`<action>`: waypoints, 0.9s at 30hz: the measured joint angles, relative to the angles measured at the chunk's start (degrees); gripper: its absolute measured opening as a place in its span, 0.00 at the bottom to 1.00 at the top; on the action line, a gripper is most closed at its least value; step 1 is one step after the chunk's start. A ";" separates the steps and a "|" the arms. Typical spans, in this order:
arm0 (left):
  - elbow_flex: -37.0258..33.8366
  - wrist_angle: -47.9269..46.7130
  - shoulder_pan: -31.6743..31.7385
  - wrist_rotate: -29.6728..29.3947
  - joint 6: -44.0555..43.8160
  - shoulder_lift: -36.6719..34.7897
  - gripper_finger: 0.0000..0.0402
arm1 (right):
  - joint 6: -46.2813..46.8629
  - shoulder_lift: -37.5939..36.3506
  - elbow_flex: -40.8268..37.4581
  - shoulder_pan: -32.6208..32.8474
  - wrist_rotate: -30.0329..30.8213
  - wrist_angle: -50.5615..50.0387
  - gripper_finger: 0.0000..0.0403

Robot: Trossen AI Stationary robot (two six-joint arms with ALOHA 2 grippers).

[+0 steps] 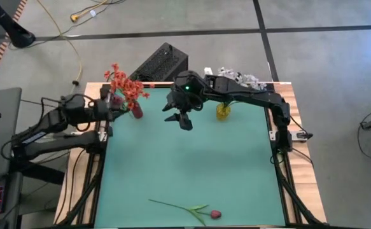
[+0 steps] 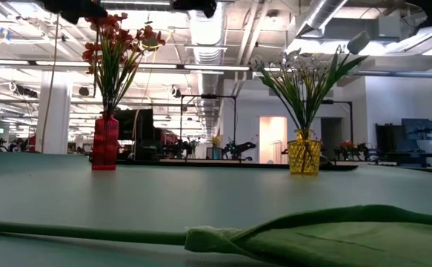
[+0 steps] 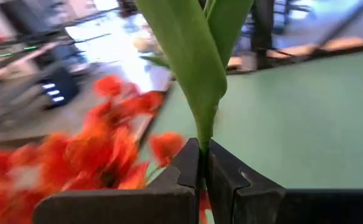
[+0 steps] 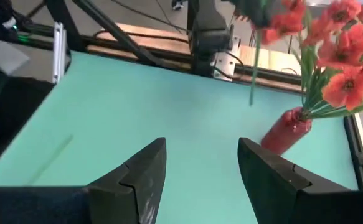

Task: Sort flowers into vase by color
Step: Put the top dark red flower into the red flower vase

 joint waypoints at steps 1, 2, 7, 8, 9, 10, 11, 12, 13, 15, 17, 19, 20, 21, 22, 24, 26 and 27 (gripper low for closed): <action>-0.66 0.81 0.00 -1.96 -0.81 -0.73 0.00 | -0.56 0.08 0.00 -0.11 0.03 -0.33 0.55; -1.32 1.67 0.00 -3.55 -1.65 -1.42 0.00 | -1.21 0.08 0.00 -0.31 0.02 -0.79 0.55; -5.56 7.73 0.00 -7.67 -3.78 -4.22 0.00 | -3.92 -0.21 -2.93 -1.09 -0.33 1.17 0.55; -6.82 8.85 0.00 -7.97 -2.89 -4.43 0.00 | -4.38 -0.42 -4.32 -1.34 -0.65 1.99 0.55; -8.15 9.87 0.00 -8.19 -1.40 -4.47 0.00 | -4.59 -0.45 -5.64 -1.71 -1.09 2.20 0.55; -9.52 10.67 0.00 -8.21 0.12 -4.47 0.00 | -4.75 -0.45 -6.90 -2.19 -1.90 2.83 0.55; -10.48 11.38 0.00 -8.19 0.60 -4.40 0.00 | -4.79 -0.45 -8.08 -2.79 -2.70 4.06 0.55; -11.01 12.65 -0.02 -8.17 0.85 -4.24 0.00 | -4.79 -0.50 -9.11 -3.33 -3.64 4.72 0.55; -11.18 13.91 -0.01 -8.11 1.52 -4.01 0.00 | -4.76 -0.57 -10.06 -3.86 -4.66 4.90 0.55; -11.40 14.60 -0.02 -8.58 3.28 -3.87 0.00 | -4.57 -0.62 -12.21 -4.81 -6.58 6.49 0.55; -11.42 14.82 0.00 -9.70 5.09 -3.90 0.00 | -4.80 -0.62 -14.02 -5.57 -8.43 6.97 0.55; -11.42 14.88 -0.02 -9.63 6.85 -3.86 0.00 | -4.97 -0.60 -15.37 -6.06 -9.52 7.72 0.55; -11.42 14.99 0.00 -9.63 7.77 -3.88 0.00 | -5.04 -0.60 -16.06 -6.10 -9.58 8.48 0.55; -11.42 15.04 0.00 -9.80 8.95 -3.92 0.00 | -5.13 -0.64 -16.64 -6.22 -9.72 8.96 0.55; -11.42 15.04 -0.04 -10.26 10.12 -3.95 0.00 | -5.32 -0.64 -16.81 -6.37 -9.87 8.74 0.55; -11.42 15.02 -0.04 -11.20 11.86 -3.95 0.00 | -6.20 -0.62 -17.02 -6.39 -10.80 8.42 0.55; -11.42 14.97 -0.04 -11.57 12.72 -3.95 0.00 | -7.14 -0.62 -17.03 -6.41 -11.46 8.59 0.55; -11.42 14.95 -0.04 -12.12 13.04 -3.93 0.00 | -7.60 -0.62 -17.03 -6.40 -11.66 8.62 0.55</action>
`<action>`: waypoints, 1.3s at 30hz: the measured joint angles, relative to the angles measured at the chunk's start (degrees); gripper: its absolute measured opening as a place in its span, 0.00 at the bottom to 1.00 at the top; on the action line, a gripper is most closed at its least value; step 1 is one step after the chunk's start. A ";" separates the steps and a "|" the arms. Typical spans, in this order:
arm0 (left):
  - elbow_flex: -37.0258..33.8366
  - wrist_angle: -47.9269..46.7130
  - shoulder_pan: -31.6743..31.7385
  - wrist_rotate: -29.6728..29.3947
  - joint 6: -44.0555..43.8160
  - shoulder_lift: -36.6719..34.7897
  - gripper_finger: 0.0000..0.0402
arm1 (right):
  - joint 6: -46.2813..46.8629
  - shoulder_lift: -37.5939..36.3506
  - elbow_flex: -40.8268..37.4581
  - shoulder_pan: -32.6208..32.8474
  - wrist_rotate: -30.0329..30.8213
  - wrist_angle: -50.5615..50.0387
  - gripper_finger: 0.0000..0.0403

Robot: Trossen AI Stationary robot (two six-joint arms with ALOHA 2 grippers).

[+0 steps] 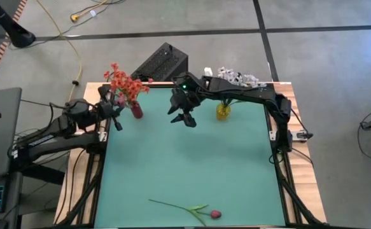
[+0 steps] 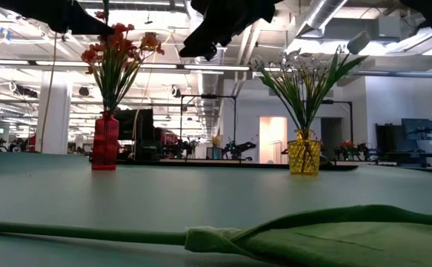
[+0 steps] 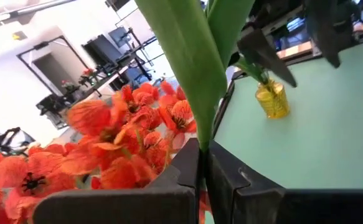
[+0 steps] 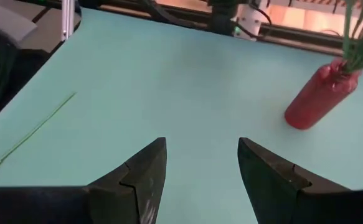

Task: Sort flowers into vase by color
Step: Put the top dark red flower into the red flower vase

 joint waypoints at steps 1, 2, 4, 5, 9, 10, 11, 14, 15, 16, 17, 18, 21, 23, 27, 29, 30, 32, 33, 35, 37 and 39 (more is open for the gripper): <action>0.00 0.00 0.00 -0.36 0.15 -0.02 0.00 | -0.43 -0.01 0.00 0.02 -0.19 0.00 0.55; 0.00 -0.05 0.02 -0.57 0.18 -0.02 0.00 | -0.94 0.00 0.00 0.03 -0.59 -0.02 0.55; 0.00 -0.20 0.04 -0.65 -0.12 -0.02 0.00 | -1.61 0.00 0.00 0.03 -1.56 -0.09 0.55; 0.00 -0.24 0.04 -0.65 -0.39 -0.02 0.00 | -1.79 0.00 0.00 -0.04 -1.90 -0.07 0.55; -0.09 -0.52 0.03 -1.06 -0.75 -0.02 0.00 | -2.16 -0.02 0.00 -0.42 -2.34 -0.64 0.55; -0.30 -0.43 0.04 -1.73 -0.71 -0.02 0.00 | -2.58 -0.02 0.00 -0.45 -2.38 -0.75 0.55; -0.61 -0.42 0.04 -2.40 -0.65 -0.02 0.00 | -3.03 -0.02 0.00 -0.49 -2.45 -0.79 0.55; -2.14 -0.22 0.04 -4.28 -0.74 -0.02 0.00 | -3.47 -0.02 0.00 -0.45 -2.51 -0.95 0.55; -2.55 -0.28 0.04 -4.62 -0.78 0.02 0.00 | -3.80 0.00 0.00 -0.45 -2.53 -1.18 0.55; -2.81 -0.24 0.03 -4.79 -1.02 0.03 0.00 | -4.32 -0.02 0.00 -0.36 -2.53 -1.58 0.55; -2.93 -0.24 0.02 -4.87 -1.40 0.03 0.00 | -4.76 -0.02 0.01 -0.26 -2.53 -1.95 0.55; -2.95 -0.19 0.04 -5.11 -2.22 0.01 0.00 | -4.87 -0.02 0.01 -0.23 -2.54 -2.09 0.55; -2.95 0.07 0.02 -7.77 -5.56 -0.02 0.00 | -4.87 -0.02 0.00 -0.25 -2.53 -2.21 0.55; -2.95 0.05 0.04 -9.45 -7.73 -0.02 0.00 | -4.84 -0.02 0.02 -0.27 -2.54 -2.19 0.55; -2.95 -0.08 0.03 -9.53 -10.44 -0.02 0.00 | -4.86 -0.02 0.02 -0.29 -2.53 -2.34 0.55; -2.95 -0.33 0.04 -9.55 -12.10 -0.02 0.00 | -4.86 -0.02 0.02 -0.21 -2.53 -2.57 0.55; -2.95 -0.48 0.04 -9.55 -12.80 -0.02 0.00 | -4.84 -0.02 0.02 -0.18 -2.53 -2.71 0.55; -2.95 -0.73 0.03 -9.51 -14.11 -0.02 0.00 | -4.86 0.00 0.02 -0.18 -2.53 -3.24 0.55; -2.95 -0.89 0.02 -9.46 -14.52 -0.02 0.00 | -4.84 -0.02 0.02 -0.18 -2.53 -3.42 0.55; -2.95 -1.52 0.02 -9.47 -15.18 -0.02 0.00 | -4.84 -0.02 0.02 -0.20 -2.51 -3.46 0.55; -2.95 -2.45 0.04 -9.66 -16.10 -0.02 0.00 | -4.82 -0.02 0.02 -0.18 -2.51 -3.52 0.55; -2.95 -3.30 0.04 -10.58 -17.40 0.03 0.00 | -4.82 -0.01 0.02 -0.18 -2.51 -3.52 0.55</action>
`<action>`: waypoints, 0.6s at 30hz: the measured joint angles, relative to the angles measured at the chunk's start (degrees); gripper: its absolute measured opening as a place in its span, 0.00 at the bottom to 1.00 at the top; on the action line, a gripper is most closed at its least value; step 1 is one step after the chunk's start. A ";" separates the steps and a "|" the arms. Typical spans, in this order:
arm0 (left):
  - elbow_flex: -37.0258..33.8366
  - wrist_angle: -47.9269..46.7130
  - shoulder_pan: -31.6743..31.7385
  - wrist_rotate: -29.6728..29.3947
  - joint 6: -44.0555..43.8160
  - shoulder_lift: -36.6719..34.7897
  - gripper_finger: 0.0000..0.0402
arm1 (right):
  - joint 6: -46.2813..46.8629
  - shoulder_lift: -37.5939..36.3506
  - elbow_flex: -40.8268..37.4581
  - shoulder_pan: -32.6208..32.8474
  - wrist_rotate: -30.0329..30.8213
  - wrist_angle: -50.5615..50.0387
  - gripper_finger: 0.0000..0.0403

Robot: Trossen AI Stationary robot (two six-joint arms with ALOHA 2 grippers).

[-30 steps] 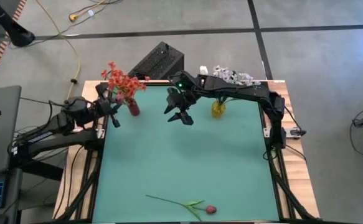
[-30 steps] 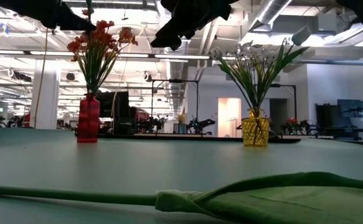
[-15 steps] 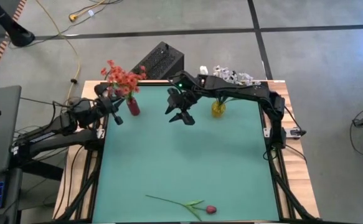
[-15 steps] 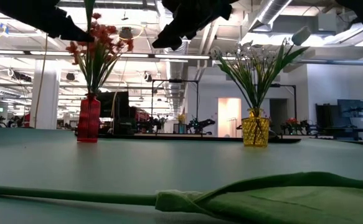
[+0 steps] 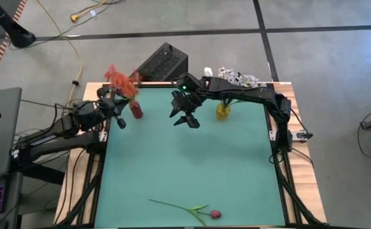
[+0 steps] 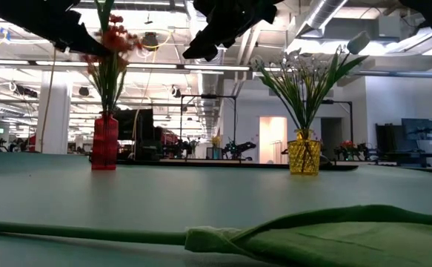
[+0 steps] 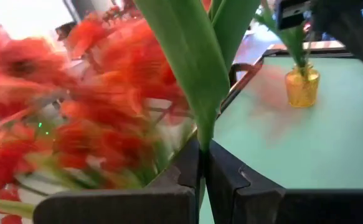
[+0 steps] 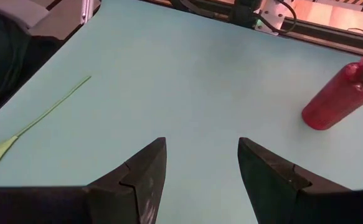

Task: Sort flowers into vase by color
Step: Put the top dark red flower into the red flower vase

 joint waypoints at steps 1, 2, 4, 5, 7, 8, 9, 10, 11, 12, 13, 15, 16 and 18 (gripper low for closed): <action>0.00 -0.57 0.00 -0.56 -0.68 0.00 0.00 | 0.00 0.00 0.00 0.00 0.00 0.01 0.55; 0.00 -1.25 -0.02 -1.07 -1.50 0.07 0.00 | 0.00 0.01 0.00 0.00 0.00 0.02 0.55; 0.00 -2.23 0.00 -1.98 -3.20 0.24 0.00 | 0.00 -0.01 0.00 0.00 0.00 0.02 0.55; 0.00 -2.80 0.00 -2.04 -3.75 0.39 0.00 | 0.02 -0.01 0.00 0.00 0.00 0.04 0.55; 0.00 -3.29 0.00 -2.09 -4.14 0.85 0.00 | 0.02 0.00 0.00 0.00 0.00 0.13 0.55; 0.00 -3.46 0.00 -2.13 -4.28 1.12 0.00 | 0.02 -0.01 0.02 0.00 0.00 0.15 0.55; 0.00 -3.49 0.00 -2.34 -4.30 1.49 0.00 | 0.02 0.00 0.02 0.00 0.00 0.15 0.55; 0.00 -3.46 0.00 -2.52 -4.32 1.91 0.00 | 0.11 -0.01 0.02 0.00 0.02 0.15 0.55; 0.00 -3.47 0.00 -2.55 -4.32 2.45 0.00 | 0.28 -0.01 0.02 0.00 0.02 0.17 0.55; 0.00 -3.45 0.00 -2.68 -4.32 3.04 0.00 | 0.46 -0.01 0.02 0.00 0.02 0.17 0.55; 0.00 -3.47 0.00 -2.90 -4.32 3.68 0.00 | 0.48 -0.01 0.02 0.00 0.02 0.17 0.55; 0.00 -3.41 0.00 -3.45 -4.32 5.10 0.00 | 0.57 0.00 0.02 0.00 0.04 0.17 0.55; 0.00 -3.41 0.00 -3.60 -4.31 5.85 0.00 | 0.59 0.00 0.04 0.00 0.07 0.17 0.55; 0.00 -3.38 0.25 -4.17 -4.32 7.22 0.00 | 0.65 -0.01 0.04 0.00 0.16 0.17 0.55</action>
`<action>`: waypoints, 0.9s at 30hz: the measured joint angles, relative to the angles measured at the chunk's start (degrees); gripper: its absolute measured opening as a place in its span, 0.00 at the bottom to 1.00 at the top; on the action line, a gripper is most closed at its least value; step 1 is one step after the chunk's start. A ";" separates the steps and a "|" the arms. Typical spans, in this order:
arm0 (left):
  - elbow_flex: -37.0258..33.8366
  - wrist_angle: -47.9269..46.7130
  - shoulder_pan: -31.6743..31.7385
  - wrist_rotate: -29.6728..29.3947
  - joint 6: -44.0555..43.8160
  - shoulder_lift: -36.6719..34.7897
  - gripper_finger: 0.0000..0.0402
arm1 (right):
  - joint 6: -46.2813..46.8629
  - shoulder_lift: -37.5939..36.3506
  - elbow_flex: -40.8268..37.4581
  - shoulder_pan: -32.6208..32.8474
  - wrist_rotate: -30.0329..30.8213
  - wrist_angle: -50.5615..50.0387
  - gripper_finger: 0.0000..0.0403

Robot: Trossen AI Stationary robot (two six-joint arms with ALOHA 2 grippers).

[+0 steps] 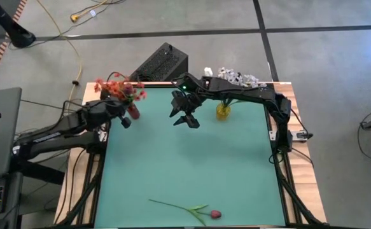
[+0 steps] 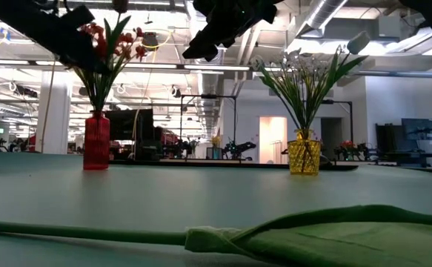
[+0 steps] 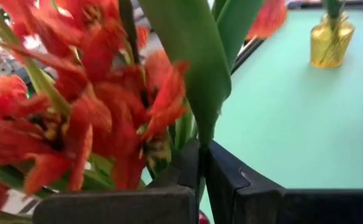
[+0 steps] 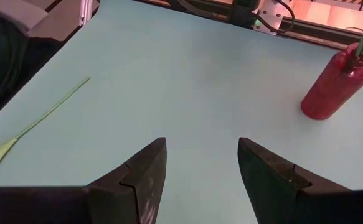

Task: Sort flowers into vase by color
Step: Put the top dark red flower into the red flower vase

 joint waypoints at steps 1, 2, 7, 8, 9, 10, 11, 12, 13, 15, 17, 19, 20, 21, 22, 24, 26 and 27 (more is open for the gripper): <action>0.00 0.03 0.35 -0.25 0.00 0.67 0.00 | 0.24 0.00 0.00 0.00 0.02 0.00 0.55; 0.00 0.03 0.81 -0.50 0.00 1.32 0.00 | 0.44 0.02 0.00 0.00 0.04 0.00 0.55; 0.00 0.04 3.86 -0.67 -0.65 3.41 0.00 | 0.49 0.01 0.00 0.00 0.06 -0.36 0.55; 0.00 0.03 4.52 -0.67 -0.90 3.70 0.00 | 0.61 0.01 0.00 0.00 0.07 -0.53 0.55; 0.00 0.03 5.13 -0.66 -1.00 4.01 0.00 | 0.78 0.02 0.00 0.00 0.08 -0.63 0.55; 0.00 0.03 5.67 -0.64 -1.03 4.25 0.00 | 0.88 0.00 0.00 0.00 0.08 -0.67 0.55; 0.00 0.03 6.14 -0.61 -1.03 4.51 0.00 | 0.88 0.00 0.00 0.00 0.11 -0.84 0.55; 0.00 0.03 6.53 -0.53 -1.05 4.71 0.00 | 0.88 0.00 0.00 0.00 0.14 -1.12 0.55; 0.00 0.07 6.84 -0.51 -1.07 4.87 0.00 | 0.88 0.00 0.00 0.00 0.16 -1.24 0.55; 0.00 0.09 7.34 -0.49 -1.07 5.04 0.00 | 0.88 0.00 0.00 0.00 0.19 -1.42 0.55; 0.00 0.14 7.47 -0.29 -1.05 5.13 0.00 | 0.88 0.01 0.00 0.00 0.19 -1.40 0.55; 0.00 0.12 7.47 -0.08 -0.59 5.13 0.00 | 0.86 0.00 0.00 0.00 0.19 -1.40 0.55; 0.00 0.12 7.47 -0.03 -0.27 5.13 0.00 | 0.85 0.00 0.00 0.00 0.19 -1.40 0.55; 0.00 0.12 7.47 0.15 0.12 5.13 0.01 | 0.86 0.02 0.00 0.00 0.19 -1.40 0.55; 0.00 0.12 7.47 0.70 0.42 5.13 0.02 | 0.88 0.02 0.00 -0.01 0.19 -1.40 0.55; 0.00 0.08 7.45 1.61 1.12 5.12 0.07 | 0.88 0.00 0.00 -0.02 0.19 -1.40 0.55; 0.00 0.03 7.47 2.59 1.39 5.12 0.12 | 0.88 0.00 0.00 -0.02 0.19 -1.40 0.55; 0.00 0.03 7.47 3.19 1.44 5.11 0.16 | 0.88 0.00 0.00 -0.02 0.19 -1.40 0.55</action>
